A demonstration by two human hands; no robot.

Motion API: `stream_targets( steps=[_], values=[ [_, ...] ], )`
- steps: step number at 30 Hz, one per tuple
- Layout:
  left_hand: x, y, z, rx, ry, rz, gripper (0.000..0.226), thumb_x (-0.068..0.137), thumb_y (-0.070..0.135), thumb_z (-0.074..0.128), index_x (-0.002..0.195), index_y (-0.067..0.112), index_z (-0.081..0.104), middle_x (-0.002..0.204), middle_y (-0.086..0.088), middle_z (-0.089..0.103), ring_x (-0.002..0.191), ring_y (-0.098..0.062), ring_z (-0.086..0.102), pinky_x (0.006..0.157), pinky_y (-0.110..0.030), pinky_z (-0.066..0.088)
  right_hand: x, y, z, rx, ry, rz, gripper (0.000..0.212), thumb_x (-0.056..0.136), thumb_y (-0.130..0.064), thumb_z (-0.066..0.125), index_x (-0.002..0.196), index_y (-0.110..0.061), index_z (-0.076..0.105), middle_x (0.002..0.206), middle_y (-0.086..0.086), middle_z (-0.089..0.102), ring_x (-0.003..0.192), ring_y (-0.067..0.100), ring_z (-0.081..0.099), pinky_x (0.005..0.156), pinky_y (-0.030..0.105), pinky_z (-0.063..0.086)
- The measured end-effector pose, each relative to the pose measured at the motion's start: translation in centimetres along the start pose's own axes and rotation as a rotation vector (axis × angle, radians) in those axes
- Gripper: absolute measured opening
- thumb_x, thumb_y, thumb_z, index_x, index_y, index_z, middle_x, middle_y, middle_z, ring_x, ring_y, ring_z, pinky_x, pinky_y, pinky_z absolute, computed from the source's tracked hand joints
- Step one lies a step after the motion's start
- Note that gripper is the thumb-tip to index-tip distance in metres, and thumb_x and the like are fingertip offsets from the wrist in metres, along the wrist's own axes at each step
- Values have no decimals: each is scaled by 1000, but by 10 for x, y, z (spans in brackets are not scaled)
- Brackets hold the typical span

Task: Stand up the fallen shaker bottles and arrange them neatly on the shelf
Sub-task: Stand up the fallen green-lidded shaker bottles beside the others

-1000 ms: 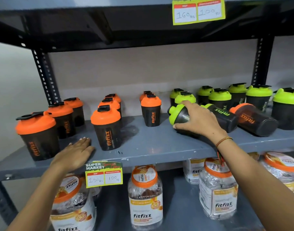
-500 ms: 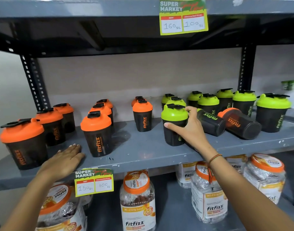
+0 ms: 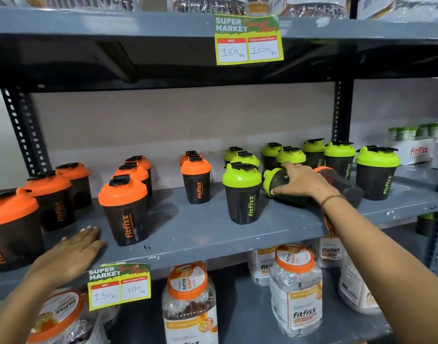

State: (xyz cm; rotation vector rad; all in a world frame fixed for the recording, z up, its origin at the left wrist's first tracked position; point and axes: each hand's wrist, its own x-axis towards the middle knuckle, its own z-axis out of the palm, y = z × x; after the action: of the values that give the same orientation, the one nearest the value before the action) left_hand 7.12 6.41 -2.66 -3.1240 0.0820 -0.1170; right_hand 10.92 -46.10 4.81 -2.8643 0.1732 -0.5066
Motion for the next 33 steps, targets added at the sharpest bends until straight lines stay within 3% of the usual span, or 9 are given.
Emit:
stream_targets(
  steps=[3, 9, 15, 19, 23, 26, 29, 33],
  values=[
    [4, -3, 3, 7, 14, 0, 52, 100, 35, 14, 149, 19, 6, 160, -4, -3, 147, -15, -3, 119, -40, 2, 5, -1, 5, -43, -49, 12, 103, 67, -63, 73, 149, -16, 32, 143, 18, 50, 131, 38, 48, 102, 48, 45],
    [14, -14, 12, 14, 32, 17, 52, 100, 36, 17, 149, 21, 11, 160, -3, -3, 147, -15, -3, 119, -41, 3, 7, 0, 9, 55, 41, 18, 107, 59, -66, 67, 150, -22, 31, 135, 16, 57, 124, 39, 54, 97, 47, 49],
    [29, -30, 24, 58, 27, 36, 54, 98, 40, 20, 149, 24, 10, 160, -1, -4, 147, -15, -4, 119, -44, 5, -12, -4, 20, 468, 535, 13, 90, 65, -59, 68, 146, -33, 39, 130, 14, 49, 113, 38, 55, 94, 42, 44],
    [36, -36, 31, 111, 47, 49, 56, 97, 43, 27, 148, 27, 13, 160, -1, -3, 147, -17, -3, 119, -45, 6, -32, -15, 35, 584, 734, -47, 75, 67, -46, 74, 132, -22, 46, 115, 4, 42, 103, 33, 53, 89, 45, 48],
    [40, -40, 35, 135, 48, 48, 56, 96, 44, 29, 148, 29, 13, 160, -1, -5, 147, -18, -4, 118, -45, 7, -41, -17, 45, 557, 813, -69, 69, 67, -39, 80, 122, -16, 45, 107, 0, 38, 92, 21, 44, 88, 49, 47],
    [45, -46, 40, 120, 56, 57, 56, 96, 43, 29, 148, 29, 14, 160, 2, -3, 147, -17, -4, 118, -45, 6, -46, -17, 50, 503, 872, -82, 70, 64, -42, 83, 115, -18, 40, 106, -3, 36, 87, 8, 31, 83, 42, 44],
    [53, -50, 47, 21, 91, 60, 55, 96, 41, 34, 147, 27, 19, 159, 2, 3, 147, -16, 0, 118, -47, 5, -52, -16, 56, 453, 873, -81, 72, 64, -48, 84, 112, -20, 38, 107, -3, 36, 90, 14, 39, 75, 33, 37],
    [66, -69, 58, -66, 127, 52, 53, 95, 34, 42, 145, 22, 29, 158, -1, 13, 146, -18, 7, 117, -49, 8, -58, -13, 54, 378, 873, -97, 75, 66, -58, 81, 115, -16, 43, 111, 5, 44, 98, 23, 48, 77, 22, 29]
  ],
)
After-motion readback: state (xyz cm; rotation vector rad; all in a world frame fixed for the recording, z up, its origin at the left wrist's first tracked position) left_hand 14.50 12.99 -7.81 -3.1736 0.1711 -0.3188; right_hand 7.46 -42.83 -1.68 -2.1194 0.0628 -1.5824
